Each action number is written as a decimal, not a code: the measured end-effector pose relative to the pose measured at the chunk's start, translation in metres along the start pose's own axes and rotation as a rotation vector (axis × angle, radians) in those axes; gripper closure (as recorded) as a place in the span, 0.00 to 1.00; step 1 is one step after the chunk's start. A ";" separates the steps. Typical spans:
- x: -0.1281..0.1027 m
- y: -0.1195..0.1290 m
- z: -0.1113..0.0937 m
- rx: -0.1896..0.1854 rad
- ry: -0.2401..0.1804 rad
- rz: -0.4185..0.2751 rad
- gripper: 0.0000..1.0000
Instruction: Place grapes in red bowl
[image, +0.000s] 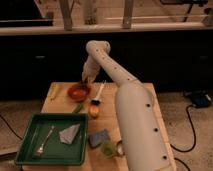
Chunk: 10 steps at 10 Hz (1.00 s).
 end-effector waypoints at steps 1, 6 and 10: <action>0.001 0.000 0.000 0.002 0.000 0.000 0.67; -0.007 -0.008 0.003 -0.019 -0.009 -0.026 0.23; -0.013 -0.013 0.008 -0.034 -0.018 -0.045 0.20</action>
